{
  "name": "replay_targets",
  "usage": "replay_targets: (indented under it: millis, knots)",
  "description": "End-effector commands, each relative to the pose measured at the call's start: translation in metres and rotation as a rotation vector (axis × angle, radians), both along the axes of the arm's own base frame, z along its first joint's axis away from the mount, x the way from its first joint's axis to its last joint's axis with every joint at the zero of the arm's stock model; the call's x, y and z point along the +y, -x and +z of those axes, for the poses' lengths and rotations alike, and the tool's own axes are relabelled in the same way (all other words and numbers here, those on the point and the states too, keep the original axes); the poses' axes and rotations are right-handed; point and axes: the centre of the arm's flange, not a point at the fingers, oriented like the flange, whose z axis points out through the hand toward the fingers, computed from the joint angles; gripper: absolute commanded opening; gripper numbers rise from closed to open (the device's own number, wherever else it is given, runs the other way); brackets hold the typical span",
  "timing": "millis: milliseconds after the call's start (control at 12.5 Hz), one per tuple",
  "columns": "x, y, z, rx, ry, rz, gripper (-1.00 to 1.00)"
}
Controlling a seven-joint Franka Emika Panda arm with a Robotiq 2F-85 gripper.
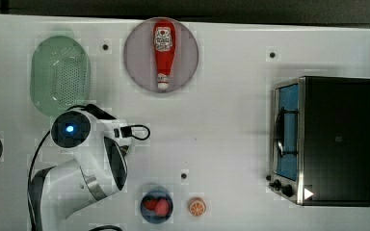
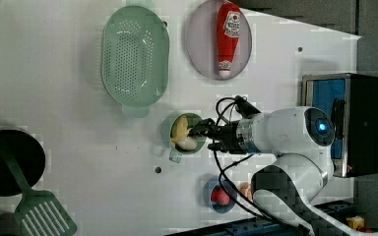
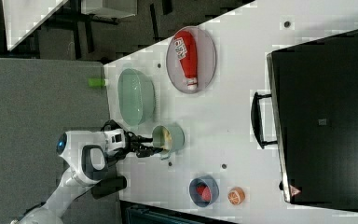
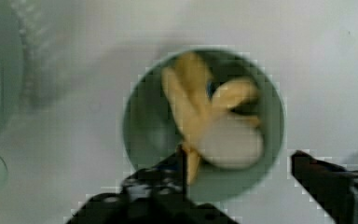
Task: Pick Banana and place it in mug.
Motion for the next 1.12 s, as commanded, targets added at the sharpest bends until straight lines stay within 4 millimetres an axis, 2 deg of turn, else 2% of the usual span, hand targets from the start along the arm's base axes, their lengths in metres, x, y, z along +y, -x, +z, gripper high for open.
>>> replay_targets:
  millis: [80,240,480,720,880,1120]
  knots:
    - [0.012,-0.007,0.024,-0.076,-0.022,-0.05,1.0]
    - [0.007,-0.015,0.046,-0.124,-0.028,-0.075,1.0]
    - [-0.02,-0.031,0.114,-0.23,-0.014,-0.126,1.0]
    - [-0.074,-0.036,0.188,-0.238,0.042,-0.168,1.0]
    - [-0.118,-0.035,0.237,-0.213,0.068,-0.245,1.0]
    - [-0.178,-0.029,0.295,-0.178,0.074,-0.357,1.0]
